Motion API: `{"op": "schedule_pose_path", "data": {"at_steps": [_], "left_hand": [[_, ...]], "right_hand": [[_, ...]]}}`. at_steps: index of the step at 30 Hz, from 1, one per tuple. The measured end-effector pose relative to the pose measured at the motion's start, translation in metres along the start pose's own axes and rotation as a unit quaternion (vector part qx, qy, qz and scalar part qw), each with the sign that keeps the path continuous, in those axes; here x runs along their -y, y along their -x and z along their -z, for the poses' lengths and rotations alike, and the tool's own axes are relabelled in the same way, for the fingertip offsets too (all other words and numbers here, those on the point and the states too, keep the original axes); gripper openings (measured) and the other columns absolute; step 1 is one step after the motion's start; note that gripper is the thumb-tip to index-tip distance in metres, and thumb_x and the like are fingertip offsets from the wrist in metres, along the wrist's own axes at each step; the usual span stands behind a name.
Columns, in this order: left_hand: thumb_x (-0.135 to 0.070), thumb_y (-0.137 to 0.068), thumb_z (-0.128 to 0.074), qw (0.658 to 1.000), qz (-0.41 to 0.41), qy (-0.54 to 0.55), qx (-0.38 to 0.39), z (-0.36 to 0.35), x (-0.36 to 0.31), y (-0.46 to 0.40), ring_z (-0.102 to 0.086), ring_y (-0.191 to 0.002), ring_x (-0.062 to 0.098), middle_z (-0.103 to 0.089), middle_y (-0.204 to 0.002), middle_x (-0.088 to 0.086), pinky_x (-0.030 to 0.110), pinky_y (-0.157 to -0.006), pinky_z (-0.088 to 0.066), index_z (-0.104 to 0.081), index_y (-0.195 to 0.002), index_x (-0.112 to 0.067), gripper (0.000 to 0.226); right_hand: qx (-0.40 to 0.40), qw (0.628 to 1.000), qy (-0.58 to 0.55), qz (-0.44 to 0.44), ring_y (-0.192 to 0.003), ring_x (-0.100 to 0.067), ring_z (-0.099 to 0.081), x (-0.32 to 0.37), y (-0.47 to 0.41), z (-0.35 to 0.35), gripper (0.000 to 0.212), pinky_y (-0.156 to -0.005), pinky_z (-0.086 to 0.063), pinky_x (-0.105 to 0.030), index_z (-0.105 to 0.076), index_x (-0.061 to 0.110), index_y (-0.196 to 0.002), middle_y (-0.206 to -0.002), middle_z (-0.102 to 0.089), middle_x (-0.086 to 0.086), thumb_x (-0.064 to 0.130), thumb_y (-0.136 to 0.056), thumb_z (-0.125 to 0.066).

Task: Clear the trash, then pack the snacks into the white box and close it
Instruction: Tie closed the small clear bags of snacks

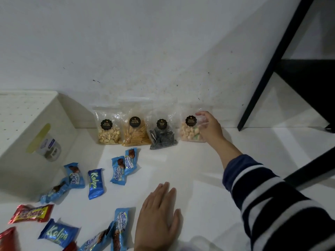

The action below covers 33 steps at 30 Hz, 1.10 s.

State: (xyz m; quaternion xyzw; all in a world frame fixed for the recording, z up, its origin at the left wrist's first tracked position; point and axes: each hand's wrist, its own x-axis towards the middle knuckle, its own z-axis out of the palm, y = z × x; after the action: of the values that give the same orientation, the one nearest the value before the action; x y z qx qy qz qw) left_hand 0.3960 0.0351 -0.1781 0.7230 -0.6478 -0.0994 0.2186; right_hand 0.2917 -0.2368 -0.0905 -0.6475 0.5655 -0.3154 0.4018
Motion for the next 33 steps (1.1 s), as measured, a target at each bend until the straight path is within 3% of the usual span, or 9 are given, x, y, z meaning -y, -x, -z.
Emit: {"op": "schedule_pose_path", "data": {"at_steps": [4, 7, 10, 12, 15, 18, 22, 28, 33], "left_hand": [[-0.047, -0.080, -0.052, 1.000, -0.005, 0.000, -0.010, -0.003, 0.003, -0.001, -0.040, -0.135, 0.010, -0.045, -0.145, -0.007, 0.033, -0.105, -0.041, -0.054, -0.132, -0.029, 0.055], [-0.048, -0.080, -0.051, 1.000, -0.017, -0.011, -0.004, -0.003, 0.004, -0.001, -0.044, -0.132, 0.012, -0.048, -0.143, -0.005, 0.033, -0.104, -0.041, -0.056, -0.130, -0.027, 0.054], [-0.047, -0.082, -0.048, 1.000, -0.008, -0.010, 0.010, -0.002, 0.006, 0.000, -0.048, -0.130, 0.015, -0.050, -0.141, -0.003, 0.028, -0.107, -0.036, -0.056, -0.130, -0.025, 0.054], [-0.046, -0.086, -0.043, 0.999, -0.007, -0.017, 0.043, 0.009, -0.001, 0.000, -0.047, -0.131, 0.017, -0.043, -0.145, -0.005, 0.028, -0.110, -0.033, -0.054, -0.133, -0.024, 0.053], [-0.037, -0.094, -0.041, 0.985, 0.018, -0.009, 0.171, 0.041, -0.005, -0.005, -0.026, -0.143, 0.014, -0.022, -0.156, -0.009, 0.030, -0.118, -0.021, -0.038, -0.142, -0.028, 0.049], [-0.031, -0.095, -0.044, 0.969, 0.042, 0.012, 0.244, 0.093, 0.002, 0.002, -0.045, -0.129, 0.017, -0.047, -0.142, -0.006, 0.027, -0.108, -0.035, -0.054, -0.129, -0.028, 0.035], [-0.027, -0.096, -0.045, 0.978, 0.026, 0.051, 0.201, 0.184, 0.021, 0.032, -0.059, -0.110, 0.019, -0.060, -0.125, 0.000, 0.026, -0.095, -0.044, -0.056, -0.125, -0.023, 0.032], [-0.025, -0.095, -0.047, 0.990, 0.054, 0.045, 0.123, 0.317, 0.095, 0.102, -0.057, -0.111, 0.021, -0.060, -0.125, 0.003, 0.027, -0.092, -0.044, -0.058, -0.124, -0.021, 0.031], [-0.026, -0.096, -0.046, 0.995, 0.076, -0.013, 0.066, 0.402, 0.166, 0.135, -0.052, -0.118, 0.019, -0.056, -0.130, 0.001, 0.028, -0.098, -0.039, -0.056, -0.126, -0.022, 0.032]], "right_hand": [[0.026, 1.000, 0.002, 0.015, -0.115, -0.016, -0.051, -0.001, -0.004, -0.010, 0.060, -0.082, -0.047, -0.023, -0.056, 0.030, -0.126, -0.132, -0.049, -0.003, -0.012, -0.083, -0.052], [0.036, 0.998, 0.049, 0.010, -0.118, -0.020, -0.050, 0.003, 0.008, -0.003, 0.064, -0.090, -0.048, -0.026, -0.052, 0.032, -0.133, -0.136, -0.042, -0.006, -0.007, -0.083, -0.058], [0.068, 0.991, 0.118, -0.004, -0.116, -0.024, -0.051, 0.020, 0.045, 0.013, 0.054, -0.092, -0.049, -0.030, -0.052, 0.034, -0.132, -0.135, -0.040, -0.007, 0.002, -0.088, -0.056], [0.094, 0.982, 0.164, -0.001, -0.120, -0.024, -0.048, 0.036, 0.081, 0.024, 0.047, -0.094, -0.045, -0.028, -0.051, 0.032, -0.133, -0.138, -0.040, -0.006, 0.012, -0.091, -0.058], [0.131, 0.962, 0.237, 0.021, -0.130, -0.023, -0.045, 0.065, 0.133, 0.036, 0.048, -0.103, -0.037, -0.028, -0.047, 0.029, -0.138, -0.148, -0.039, -0.003, 0.027, -0.092, -0.059], [0.160, 0.944, 0.288, 0.013, -0.134, -0.023, -0.041, 0.100, 0.186, 0.036, 0.050, -0.110, -0.034, -0.033, -0.046, 0.031, -0.138, -0.150, -0.038, 0.000, 0.043, -0.090, -0.057], [0.198, 0.924, 0.327, 0.024, -0.138, -0.019, -0.035, 0.152, 0.255, 0.012, 0.051, -0.110, -0.029, -0.029, -0.047, 0.026, -0.138, -0.152, -0.035, 0.003, 0.046, -0.091, -0.055], [0.214, 0.921, 0.321, 0.055, -0.132, -0.019, -0.043, 0.218, 0.329, -0.070, 0.051, -0.103, -0.035, -0.027, -0.049, 0.023, -0.136, -0.148, -0.041, 0.002, 0.044, -0.091, -0.057], [0.232, 0.912, 0.329, 0.074, -0.135, -0.020, -0.040, 0.264, 0.352, -0.139, 0.053, -0.109, -0.033, -0.033, -0.048, 0.026, -0.137, -0.151, -0.038, 0.001, 0.049, -0.090, -0.055]]}}
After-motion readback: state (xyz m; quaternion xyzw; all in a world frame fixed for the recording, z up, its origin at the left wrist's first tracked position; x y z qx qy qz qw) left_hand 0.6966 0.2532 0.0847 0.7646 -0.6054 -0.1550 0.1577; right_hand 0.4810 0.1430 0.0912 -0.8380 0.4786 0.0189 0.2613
